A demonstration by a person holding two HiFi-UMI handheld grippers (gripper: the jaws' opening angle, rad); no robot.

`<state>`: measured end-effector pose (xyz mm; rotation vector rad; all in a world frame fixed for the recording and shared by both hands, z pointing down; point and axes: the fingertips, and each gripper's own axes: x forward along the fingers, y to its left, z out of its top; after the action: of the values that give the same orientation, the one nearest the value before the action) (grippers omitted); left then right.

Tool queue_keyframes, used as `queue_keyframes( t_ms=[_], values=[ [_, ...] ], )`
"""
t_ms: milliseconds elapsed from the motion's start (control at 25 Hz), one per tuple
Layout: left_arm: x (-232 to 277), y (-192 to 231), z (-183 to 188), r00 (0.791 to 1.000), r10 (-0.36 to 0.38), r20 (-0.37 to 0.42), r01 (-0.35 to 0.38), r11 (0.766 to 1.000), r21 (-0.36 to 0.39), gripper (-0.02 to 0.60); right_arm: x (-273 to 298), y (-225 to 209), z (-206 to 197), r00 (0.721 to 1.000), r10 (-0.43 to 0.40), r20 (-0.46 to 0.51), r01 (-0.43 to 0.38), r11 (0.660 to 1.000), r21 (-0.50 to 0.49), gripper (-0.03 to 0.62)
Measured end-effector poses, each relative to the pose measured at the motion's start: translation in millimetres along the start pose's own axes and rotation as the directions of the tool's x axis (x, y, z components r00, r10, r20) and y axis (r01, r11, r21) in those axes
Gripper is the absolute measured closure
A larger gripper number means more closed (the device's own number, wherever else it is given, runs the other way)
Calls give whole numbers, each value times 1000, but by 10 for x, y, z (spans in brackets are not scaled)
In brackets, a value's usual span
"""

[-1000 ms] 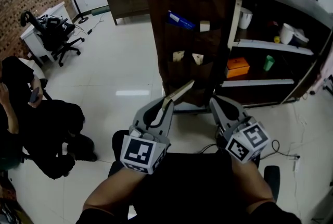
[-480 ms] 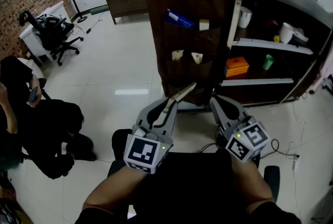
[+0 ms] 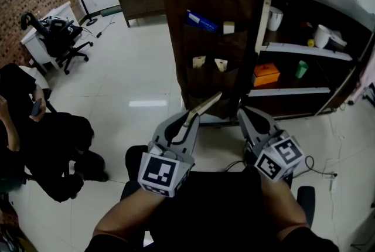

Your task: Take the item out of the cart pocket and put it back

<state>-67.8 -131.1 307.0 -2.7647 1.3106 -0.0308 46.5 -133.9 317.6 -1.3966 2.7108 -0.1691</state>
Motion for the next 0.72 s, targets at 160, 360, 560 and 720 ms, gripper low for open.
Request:
queue_keyframes(
  t_ms=[160,360,560,720],
  values=[
    [-6,2,-11,1000,-3,-2,3,1000,0,534,4,10,-12,1000,5,1,-5,1000,3,576],
    [-16,12,-4,1000,-1,-7,1,1000,-8,534,11,-4,-18,1000,-1,1,1,1000,4,576],
    [-27,25,0,1000,4,-11,-4,1000,-13,534,8,-17,-30,1000,-4,2,4,1000,7,577],
    [-12,91,58,1000,9,-19,-9,1000,0,534,1,-45,-22,1000,-8,6,8,1000,10,576]
  ],
)
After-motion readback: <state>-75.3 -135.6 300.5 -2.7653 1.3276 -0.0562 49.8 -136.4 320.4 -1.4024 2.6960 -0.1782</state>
